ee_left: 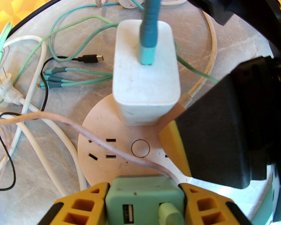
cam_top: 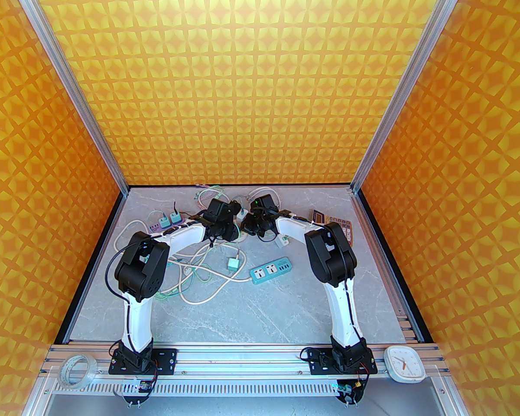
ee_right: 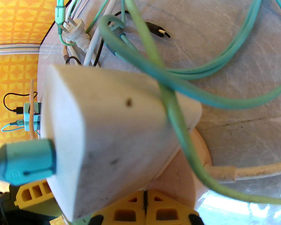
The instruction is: Pull the plug off the socket
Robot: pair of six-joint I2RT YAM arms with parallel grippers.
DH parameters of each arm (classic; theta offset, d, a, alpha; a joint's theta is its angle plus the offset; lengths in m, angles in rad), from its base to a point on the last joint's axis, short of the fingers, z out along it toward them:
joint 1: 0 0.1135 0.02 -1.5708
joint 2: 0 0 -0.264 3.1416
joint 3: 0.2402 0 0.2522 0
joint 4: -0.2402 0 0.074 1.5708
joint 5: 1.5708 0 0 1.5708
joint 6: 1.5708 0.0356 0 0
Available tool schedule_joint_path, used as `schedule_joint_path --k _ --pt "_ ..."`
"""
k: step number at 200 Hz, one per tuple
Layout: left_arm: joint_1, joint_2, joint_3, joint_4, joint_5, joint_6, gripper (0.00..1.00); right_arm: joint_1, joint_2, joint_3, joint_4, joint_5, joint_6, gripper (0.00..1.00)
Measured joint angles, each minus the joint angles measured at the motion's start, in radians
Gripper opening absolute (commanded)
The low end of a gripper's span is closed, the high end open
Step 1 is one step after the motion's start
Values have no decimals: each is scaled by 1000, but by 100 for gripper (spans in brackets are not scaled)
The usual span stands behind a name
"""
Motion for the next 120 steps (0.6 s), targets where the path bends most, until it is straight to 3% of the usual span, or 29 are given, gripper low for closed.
schedule_joint_path --k 46,87,120 --pt "-1 0 2 -3 -20 2 26 0 0 2 -3 1 -7 0" --pt "49 0 1 0 91 -48 27 4 0 7 -6 3 -15 0" --pt "56 0 1 -3 113 -53 27 6 0 8 -6 4 -15 0"
